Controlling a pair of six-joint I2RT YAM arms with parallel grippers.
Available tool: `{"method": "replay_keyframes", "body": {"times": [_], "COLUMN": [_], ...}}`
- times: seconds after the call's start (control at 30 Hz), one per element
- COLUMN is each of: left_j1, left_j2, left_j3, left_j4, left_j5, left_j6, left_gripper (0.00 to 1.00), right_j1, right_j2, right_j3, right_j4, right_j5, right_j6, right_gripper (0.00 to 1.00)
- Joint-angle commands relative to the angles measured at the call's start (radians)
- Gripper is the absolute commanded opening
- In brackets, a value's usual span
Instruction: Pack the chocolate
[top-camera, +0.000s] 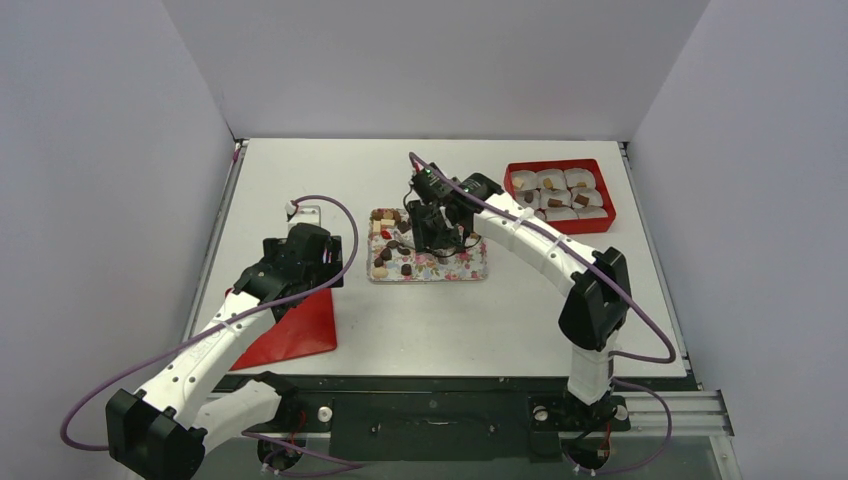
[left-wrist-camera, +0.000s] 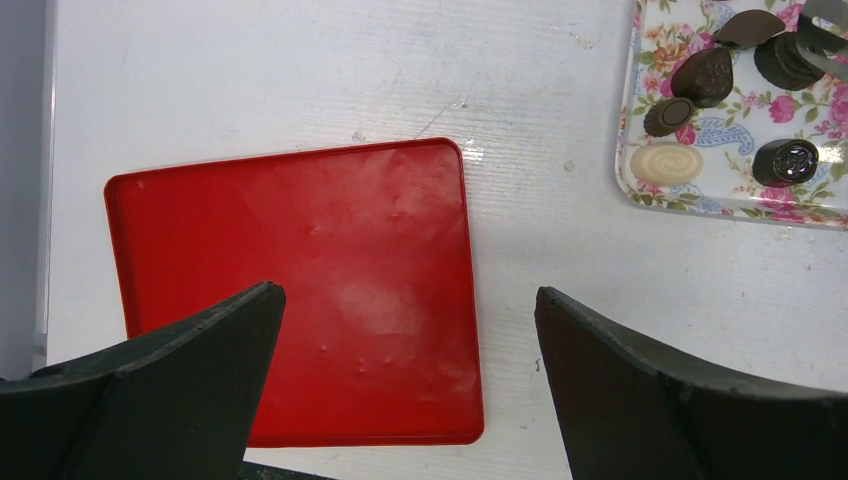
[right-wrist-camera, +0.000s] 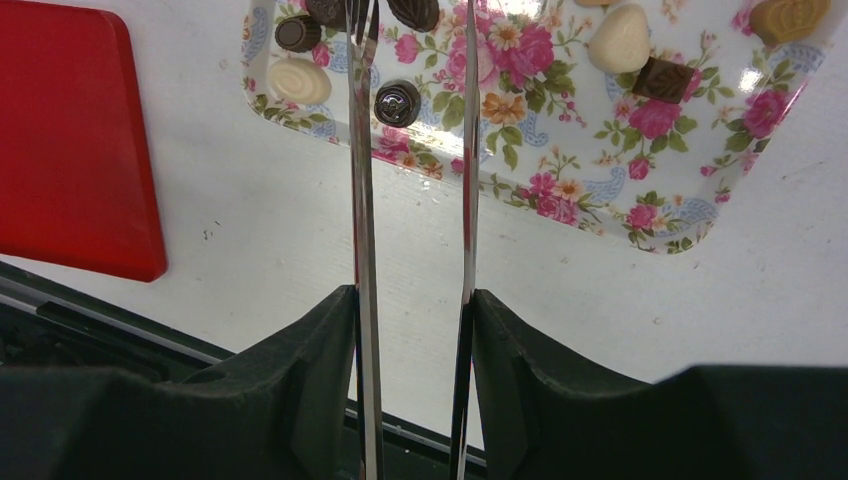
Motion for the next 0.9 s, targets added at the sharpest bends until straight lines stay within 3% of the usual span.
{"method": "replay_keyframes", "body": {"times": [0.0,0.87], "left_j1": [0.006,0.006], "left_j2": [-0.017,-0.012], "left_j3": [0.013,0.013], "left_j4": [0.023,0.024], "left_j5": [-0.016,-0.017], "left_j6": [0.005,0.005], "left_gripper": [0.96,0.96], "right_j1": [0.021,0.042], "right_j2": [0.021,0.093], "right_j3": [0.069,0.079], "right_j4": [-0.010,-0.017], "right_j5": [0.029,0.028], "right_j6": [-0.029,-0.048], "right_gripper": [0.40,0.35]}}
